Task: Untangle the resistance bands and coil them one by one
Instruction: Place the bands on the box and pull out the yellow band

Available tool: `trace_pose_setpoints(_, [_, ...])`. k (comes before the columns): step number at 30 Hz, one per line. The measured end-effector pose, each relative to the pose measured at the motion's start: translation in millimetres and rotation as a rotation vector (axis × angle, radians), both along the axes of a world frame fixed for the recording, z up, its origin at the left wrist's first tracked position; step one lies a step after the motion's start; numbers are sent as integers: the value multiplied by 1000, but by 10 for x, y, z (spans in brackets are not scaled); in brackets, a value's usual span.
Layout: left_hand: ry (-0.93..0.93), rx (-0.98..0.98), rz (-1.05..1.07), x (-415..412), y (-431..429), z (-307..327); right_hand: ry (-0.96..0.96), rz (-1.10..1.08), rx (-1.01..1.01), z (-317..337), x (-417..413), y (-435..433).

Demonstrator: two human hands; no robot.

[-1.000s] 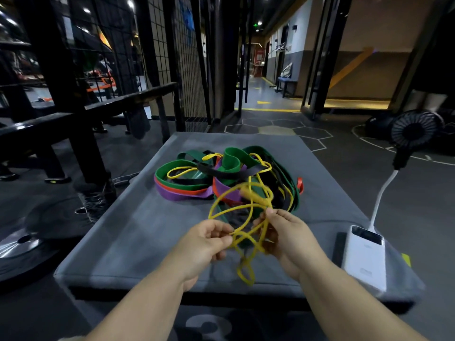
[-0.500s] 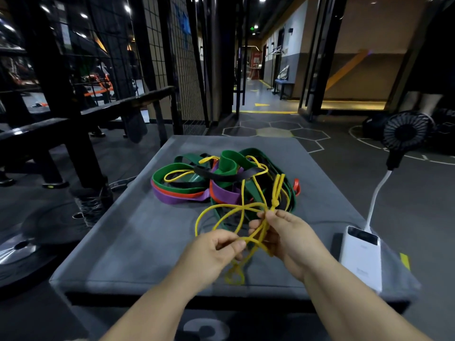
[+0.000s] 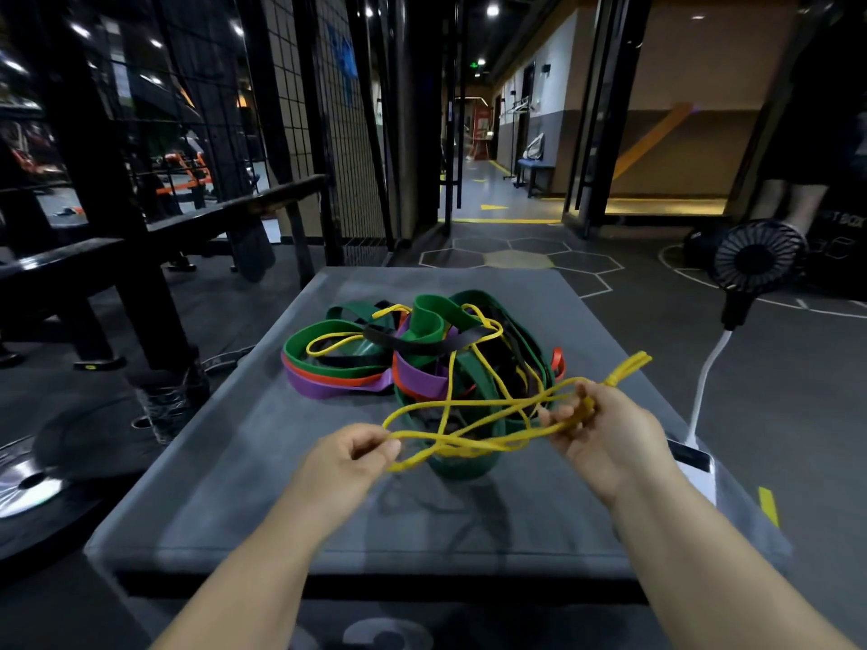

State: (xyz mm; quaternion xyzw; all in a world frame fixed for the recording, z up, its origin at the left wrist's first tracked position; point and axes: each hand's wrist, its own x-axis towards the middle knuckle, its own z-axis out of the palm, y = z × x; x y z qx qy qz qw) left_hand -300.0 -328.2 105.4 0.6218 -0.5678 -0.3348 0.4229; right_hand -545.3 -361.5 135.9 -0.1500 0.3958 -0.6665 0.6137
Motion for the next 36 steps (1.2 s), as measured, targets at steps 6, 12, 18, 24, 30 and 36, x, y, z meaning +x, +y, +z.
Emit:
trace_pose_setpoints(6, [79, -31, 106, 235, 2, 227, 201, -18, -114, 59, -131, 23])
trace_pose_setpoints(12, [-487, 5, -38, 211, -117, 68, 691, 106, -162, 39, -95, 105])
trace_pose_setpoints(18, [-467, -83, -134, -122, -242, 4, 645, 332, -128, -19, -37, 131])
trace_pose_setpoints(24, [64, -108, -409, -532, -236, -31, 601, 583, -113, -44, 116, 249])
trace_pose_setpoints(30, [184, -154, -484, -593, -228, -46, 820, 403, -98, -137, 4, 196])
trace_pose_setpoints(36, [73, -11, -683, -344, -184, -12, 712, 77, -86, -45, -196, 126])
